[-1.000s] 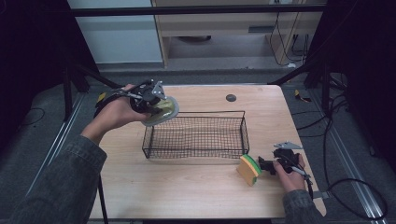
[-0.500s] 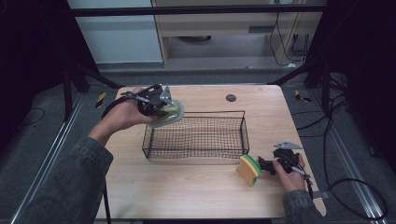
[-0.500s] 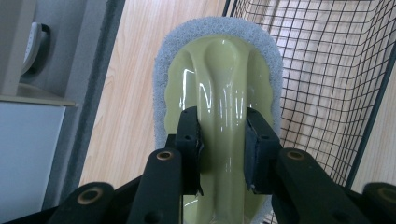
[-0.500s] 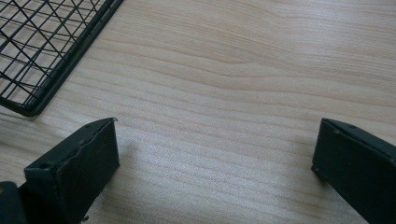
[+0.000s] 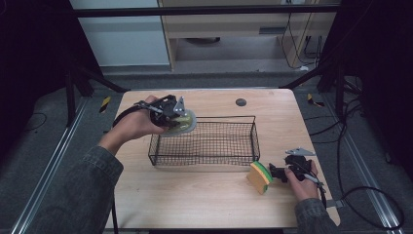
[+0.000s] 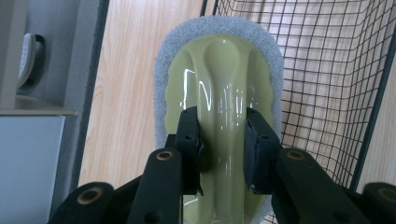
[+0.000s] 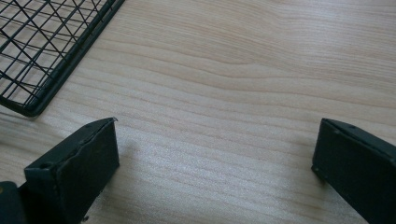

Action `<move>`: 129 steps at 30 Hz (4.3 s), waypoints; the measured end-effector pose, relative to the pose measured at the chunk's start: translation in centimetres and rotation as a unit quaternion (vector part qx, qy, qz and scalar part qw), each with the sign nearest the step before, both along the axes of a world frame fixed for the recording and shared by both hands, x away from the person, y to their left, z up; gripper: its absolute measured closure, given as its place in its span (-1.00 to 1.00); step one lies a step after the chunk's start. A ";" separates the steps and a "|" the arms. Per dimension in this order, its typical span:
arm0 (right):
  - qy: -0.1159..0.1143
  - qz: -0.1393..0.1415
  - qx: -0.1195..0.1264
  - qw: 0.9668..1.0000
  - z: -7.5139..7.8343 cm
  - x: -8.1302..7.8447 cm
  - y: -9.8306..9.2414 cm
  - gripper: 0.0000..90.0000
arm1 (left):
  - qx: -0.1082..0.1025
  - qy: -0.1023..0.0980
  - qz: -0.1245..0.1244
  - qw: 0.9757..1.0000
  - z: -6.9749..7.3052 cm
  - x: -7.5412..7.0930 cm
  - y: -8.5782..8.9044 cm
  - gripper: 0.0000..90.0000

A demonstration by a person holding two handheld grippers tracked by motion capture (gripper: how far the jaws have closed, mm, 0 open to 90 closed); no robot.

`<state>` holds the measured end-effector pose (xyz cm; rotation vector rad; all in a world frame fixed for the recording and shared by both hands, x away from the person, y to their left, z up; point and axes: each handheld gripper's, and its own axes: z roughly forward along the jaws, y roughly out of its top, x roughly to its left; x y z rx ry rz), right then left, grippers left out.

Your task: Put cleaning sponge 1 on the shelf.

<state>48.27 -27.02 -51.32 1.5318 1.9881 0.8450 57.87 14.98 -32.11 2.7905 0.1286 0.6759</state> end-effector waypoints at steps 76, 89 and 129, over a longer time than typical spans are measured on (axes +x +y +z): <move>0.000 0.000 0.002 1.000 0.0 0.0 0.0 -0.99 | 0.023 0.079 0.021 0.996 -8.9 1.1 2.2 0.57; 0.000 0.000 0.002 1.000 0.0 0.0 0.0 -0.99 | 0.019 0.093 0.030 0.995 -10.2 1.2 1.2 0.55; 0.000 0.002 0.003 1.000 0.0 0.1 -0.1 -0.99 | -0.234 0.001 0.153 0.960 -5.8 -3.6 4.0 -0.86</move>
